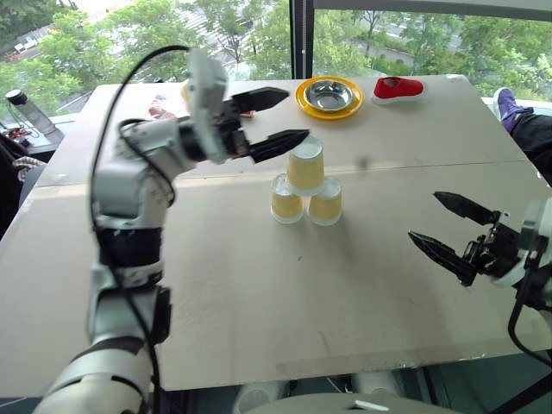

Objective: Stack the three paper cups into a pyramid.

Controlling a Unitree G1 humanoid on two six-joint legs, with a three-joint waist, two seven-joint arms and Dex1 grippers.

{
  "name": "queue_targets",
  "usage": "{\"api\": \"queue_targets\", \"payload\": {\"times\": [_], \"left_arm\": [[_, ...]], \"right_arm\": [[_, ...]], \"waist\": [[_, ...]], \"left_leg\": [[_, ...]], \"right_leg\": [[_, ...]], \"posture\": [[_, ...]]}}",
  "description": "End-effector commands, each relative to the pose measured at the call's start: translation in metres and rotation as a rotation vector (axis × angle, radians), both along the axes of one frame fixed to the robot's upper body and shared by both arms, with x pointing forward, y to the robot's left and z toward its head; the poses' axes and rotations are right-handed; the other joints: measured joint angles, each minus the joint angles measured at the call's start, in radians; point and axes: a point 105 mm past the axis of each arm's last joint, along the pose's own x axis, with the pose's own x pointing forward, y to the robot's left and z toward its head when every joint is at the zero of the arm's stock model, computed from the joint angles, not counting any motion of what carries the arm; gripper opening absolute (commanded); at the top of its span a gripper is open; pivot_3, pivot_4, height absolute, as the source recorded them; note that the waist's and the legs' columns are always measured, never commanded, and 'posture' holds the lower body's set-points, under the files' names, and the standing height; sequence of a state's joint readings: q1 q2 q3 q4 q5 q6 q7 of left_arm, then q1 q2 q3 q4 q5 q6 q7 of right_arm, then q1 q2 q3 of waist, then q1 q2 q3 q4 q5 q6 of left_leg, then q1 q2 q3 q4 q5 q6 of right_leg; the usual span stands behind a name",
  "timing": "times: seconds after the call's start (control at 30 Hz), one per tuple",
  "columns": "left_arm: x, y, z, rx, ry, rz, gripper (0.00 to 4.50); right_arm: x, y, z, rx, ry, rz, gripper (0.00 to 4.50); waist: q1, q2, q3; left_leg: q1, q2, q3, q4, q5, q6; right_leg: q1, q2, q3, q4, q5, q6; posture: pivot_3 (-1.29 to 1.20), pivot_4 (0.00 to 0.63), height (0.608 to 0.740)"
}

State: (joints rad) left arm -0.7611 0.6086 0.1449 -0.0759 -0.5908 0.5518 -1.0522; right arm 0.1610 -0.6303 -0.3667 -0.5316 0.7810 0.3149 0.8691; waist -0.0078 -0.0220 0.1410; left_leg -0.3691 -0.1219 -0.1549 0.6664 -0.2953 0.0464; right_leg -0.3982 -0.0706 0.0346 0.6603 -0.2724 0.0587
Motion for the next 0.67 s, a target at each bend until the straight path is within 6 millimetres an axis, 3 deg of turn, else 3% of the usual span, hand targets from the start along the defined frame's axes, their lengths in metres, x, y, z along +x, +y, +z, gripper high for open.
{"api": "queue_targets", "payload": {"times": [0.03, 0.13, 0.23, 0.3, 0.4, 0.47, 0.67], "left_arm": [[-0.033, 0.012, 0.01, -0.027, 0.001, 0.004, 4.46], [-0.059, 0.029, -0.02, -0.064, 0.139, 0.058, 4.46], [-0.081, 0.043, -0.105, 0.053, 0.34, 0.229, 4.46], [-0.095, 0.048, -0.144, 0.088, 0.44, 0.316, 4.46], [-0.113, 0.052, -0.183, 0.161, 0.47, 0.391, 4.46], [-0.117, 0.055, -0.196, 0.198, 0.45, 0.429, 4.46], [-0.116, 0.057, -0.202, 0.177, 0.399, 0.5, 4.46]], "right_arm": [[-0.004, -0.005, 0.0, -0.016, -0.031, -0.011, 4.5], [-0.003, -0.019, -0.023, -0.031, 0.02, -0.044, 4.5], [-0.003, -0.033, -0.059, -0.078, 0.091, -0.062, 4.5], [-0.001, -0.039, -0.073, -0.094, 0.104, -0.087, 4.5], [-0.001, -0.044, -0.087, -0.11, 0.112, -0.096, 4.5], [-0.002, -0.044, -0.093, -0.122, 0.114, -0.092, 4.5], [0.002, -0.043, -0.101, -0.143, 0.112, -0.082, 4.5]], "waist": [[-0.002, 0.0, 0.0], [0.009, 0.001, 0.0], [0.006, 0.004, -0.002], [0.006, 0.003, -0.001], [0.023, 0.004, -0.001], [0.032, 0.005, -0.001], [0.049, 0.005, -0.001]], "left_leg": [[0.0, 0.0, 0.0, 0.0, 0.0, 0.0], [0.001, 0.0, 0.0, 0.002, 0.0, 0.0], [0.008, 0.0, 0.003, -0.001, 0.0, 0.0], [0.011, 0.0, 0.007, -0.006, -0.001, 0.001], [0.01, 0.0, 0.007, -0.006, -0.001, 0.001], [0.01, 0.0, 0.007, -0.006, -0.001, 0.0], [0.01, 0.0, 0.007, -0.006, -0.001, 0.0]], "right_leg": [[0.0, 0.0, 0.0, 0.0, 0.0, 0.0], [0.001, 0.0, -0.001, -0.001, 0.001, 0.001], [0.006, 0.0, 0.004, -0.001, 0.001, 0.001], [0.007, 0.0, 0.008, -0.002, 0.001, 0.001], [0.005, 0.0, 0.008, -0.002, 0.001, 0.001], [0.005, 0.0, 0.008, -0.002, 0.001, 0.001], [0.006, 0.0, 0.007, -0.002, 0.001, 0.001]], "posture": [[0.0, 0.15, 0.74], [0.0, 0.15, 0.74], [0.0, 0.15, 0.74], [0.0, 0.15, 0.74], [0.0, 0.15, 0.74], [0.0, 0.15, 0.74], [0.0, 0.15, 0.74]]}}
